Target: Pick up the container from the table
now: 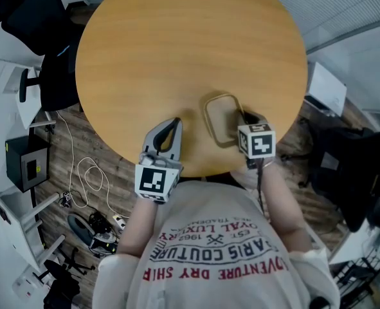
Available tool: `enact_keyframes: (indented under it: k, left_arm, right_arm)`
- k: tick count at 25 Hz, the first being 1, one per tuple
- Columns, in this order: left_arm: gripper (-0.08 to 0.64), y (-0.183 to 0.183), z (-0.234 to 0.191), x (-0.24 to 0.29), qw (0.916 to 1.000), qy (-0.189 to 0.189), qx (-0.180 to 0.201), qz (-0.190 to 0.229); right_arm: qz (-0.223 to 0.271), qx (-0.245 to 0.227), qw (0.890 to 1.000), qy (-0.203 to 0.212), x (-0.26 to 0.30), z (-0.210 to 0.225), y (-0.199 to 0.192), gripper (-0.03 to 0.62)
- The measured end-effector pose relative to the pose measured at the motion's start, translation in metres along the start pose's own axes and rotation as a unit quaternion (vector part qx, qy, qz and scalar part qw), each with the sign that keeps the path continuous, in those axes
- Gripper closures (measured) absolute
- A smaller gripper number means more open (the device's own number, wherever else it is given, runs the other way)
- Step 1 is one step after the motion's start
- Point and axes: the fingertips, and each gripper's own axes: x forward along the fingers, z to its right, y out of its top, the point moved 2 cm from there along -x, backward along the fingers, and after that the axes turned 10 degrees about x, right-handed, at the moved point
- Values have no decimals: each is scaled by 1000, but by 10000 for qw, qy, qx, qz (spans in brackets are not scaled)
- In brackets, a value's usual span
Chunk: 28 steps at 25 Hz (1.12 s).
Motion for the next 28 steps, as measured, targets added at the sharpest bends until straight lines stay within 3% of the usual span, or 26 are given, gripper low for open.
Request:
enact_keyframes:
  k: [8,12,22,28]
  left_arm:
    - [560,21,-12,-12,9993,204,155,258]
    - [560,29,-16,-16,9982,289,409,335]
    - [560,81,-37,-26,9919,615,621,920]
    - [560,107,-45,-35,9882,694,560,1246]
  right_arm:
    - [786,-181,9964,249,-43,-20,54,586]
    - [1261,-355,9907,366,-73,-31,83,586]
    - [2501,-515,9642,714,-153,-59,145,586]
    - [3024,-519,9478,868,-188,-62,161,586]
